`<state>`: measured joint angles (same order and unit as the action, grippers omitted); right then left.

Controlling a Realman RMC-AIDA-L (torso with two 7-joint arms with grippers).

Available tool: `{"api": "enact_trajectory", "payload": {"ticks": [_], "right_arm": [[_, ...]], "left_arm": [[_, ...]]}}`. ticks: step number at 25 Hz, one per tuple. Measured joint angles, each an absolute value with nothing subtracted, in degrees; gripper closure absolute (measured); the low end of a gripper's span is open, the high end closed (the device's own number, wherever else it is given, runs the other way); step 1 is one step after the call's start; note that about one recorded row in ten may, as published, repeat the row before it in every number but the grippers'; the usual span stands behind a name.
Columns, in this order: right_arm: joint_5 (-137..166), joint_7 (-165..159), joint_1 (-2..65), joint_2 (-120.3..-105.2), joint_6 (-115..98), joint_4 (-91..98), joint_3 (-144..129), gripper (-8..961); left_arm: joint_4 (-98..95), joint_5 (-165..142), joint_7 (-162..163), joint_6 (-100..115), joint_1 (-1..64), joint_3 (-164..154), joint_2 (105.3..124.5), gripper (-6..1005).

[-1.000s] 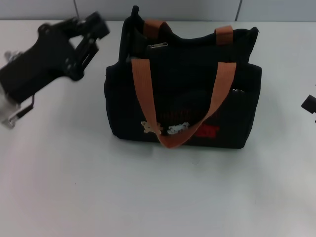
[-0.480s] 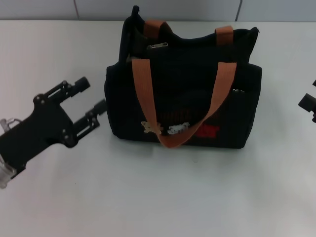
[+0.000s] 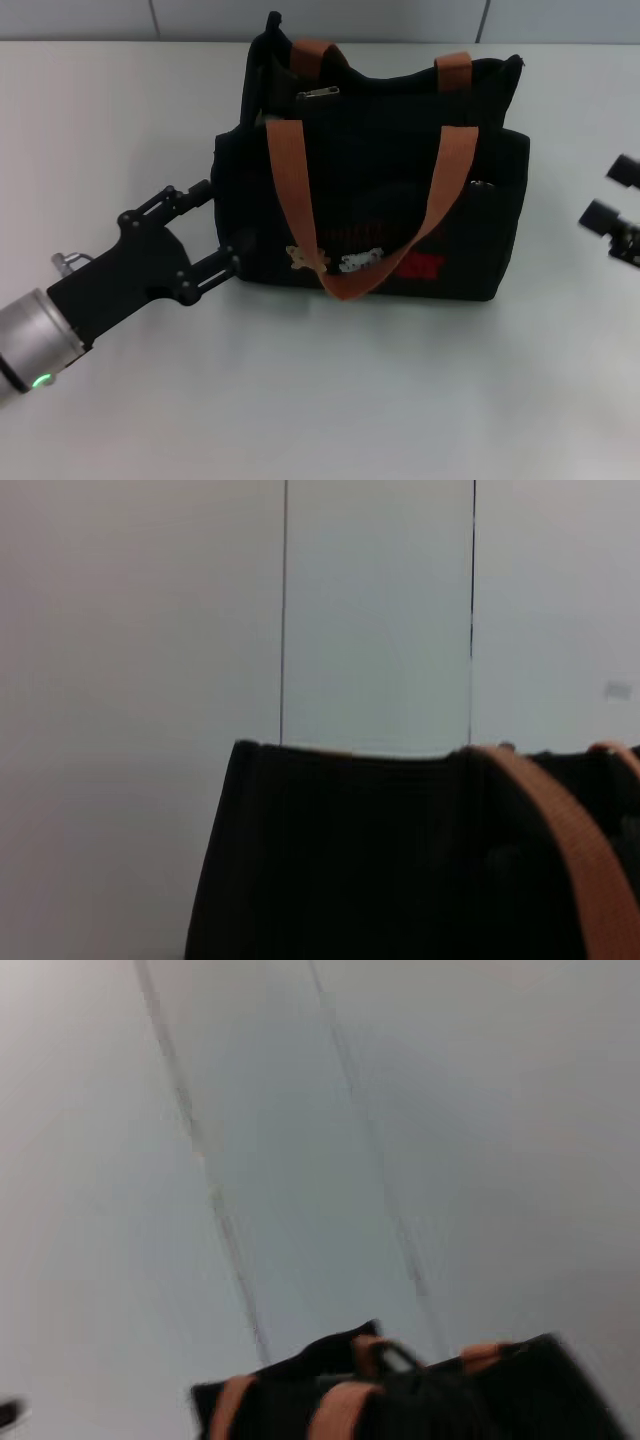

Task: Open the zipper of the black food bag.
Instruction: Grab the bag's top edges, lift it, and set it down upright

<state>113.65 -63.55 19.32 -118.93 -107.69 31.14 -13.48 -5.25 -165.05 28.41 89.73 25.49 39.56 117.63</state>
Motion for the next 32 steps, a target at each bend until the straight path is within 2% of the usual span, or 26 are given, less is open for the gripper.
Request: {"api": "enact_trajectory", "payload": {"ticks": [14,17,22,29,32], "right_arm": [[113.73,-60.19,19.19,-118.72,-108.59,31.82,-24.38,125],[113.73,-60.43,19.20,-118.69,-108.59,31.82,-24.23,125],[113.73,-60.55,19.10,-118.70,-108.59,31.82,-24.08,125],[113.73,-60.73,18.88,-118.74,-108.62,31.82,-24.01,125],[113.73,-61.14,18.82,-118.74,-108.63,31.82,-24.02,125]], "left_arm": [[-4.58,-165.06,28.47,88.84,26.96,39.78,118.15,276],[-4.33,-164.94,27.59,88.95,26.87,41.07,118.34,454],[-4.30,-164.92,27.23,89.05,27.09,40.87,118.37,650],[-3.58,-164.90,25.93,89.17,27.15,40.93,118.46,749],[-3.55,-164.90,26.18,91.05,27.26,41.28,117.79,791]]}}
